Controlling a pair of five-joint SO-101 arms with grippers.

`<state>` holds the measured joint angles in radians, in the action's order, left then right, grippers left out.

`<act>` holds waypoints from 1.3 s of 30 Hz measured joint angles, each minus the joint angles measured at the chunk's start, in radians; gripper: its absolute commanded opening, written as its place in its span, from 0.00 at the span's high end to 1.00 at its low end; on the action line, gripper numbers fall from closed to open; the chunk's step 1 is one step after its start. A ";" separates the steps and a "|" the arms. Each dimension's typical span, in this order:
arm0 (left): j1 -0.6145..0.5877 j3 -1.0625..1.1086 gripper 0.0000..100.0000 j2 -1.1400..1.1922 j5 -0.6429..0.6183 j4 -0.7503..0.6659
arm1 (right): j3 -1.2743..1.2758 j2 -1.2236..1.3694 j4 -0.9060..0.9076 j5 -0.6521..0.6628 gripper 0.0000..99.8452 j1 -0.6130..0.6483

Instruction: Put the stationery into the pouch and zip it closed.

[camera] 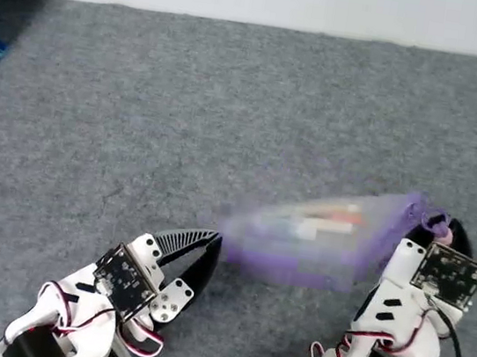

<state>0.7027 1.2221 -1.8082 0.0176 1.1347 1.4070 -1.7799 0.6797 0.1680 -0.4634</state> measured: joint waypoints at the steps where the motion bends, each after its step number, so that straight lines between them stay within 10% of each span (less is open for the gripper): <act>1: 0.000 0.000 0.99 0.000 0.000 0.000 | 0.000 0.000 0.008 0.000 0.99 0.012; 14: -0.006 0.000 0.93 0.000 0.000 0.000 | -0.052 0.000 0.212 -0.011 0.79 0.305; 29: -0.574 -0.101 0.78 0.000 -0.256 -0.124 | -0.052 0.002 0.212 -0.172 0.79 0.957; 39: -0.683 -0.141 0.78 0.000 -0.302 -0.135 | -0.052 0.000 0.213 -0.181 0.79 0.961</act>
<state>0.0199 1.0810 -1.8082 -0.2846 0.9996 1.3548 -1.7799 0.8930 -0.0130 0.4971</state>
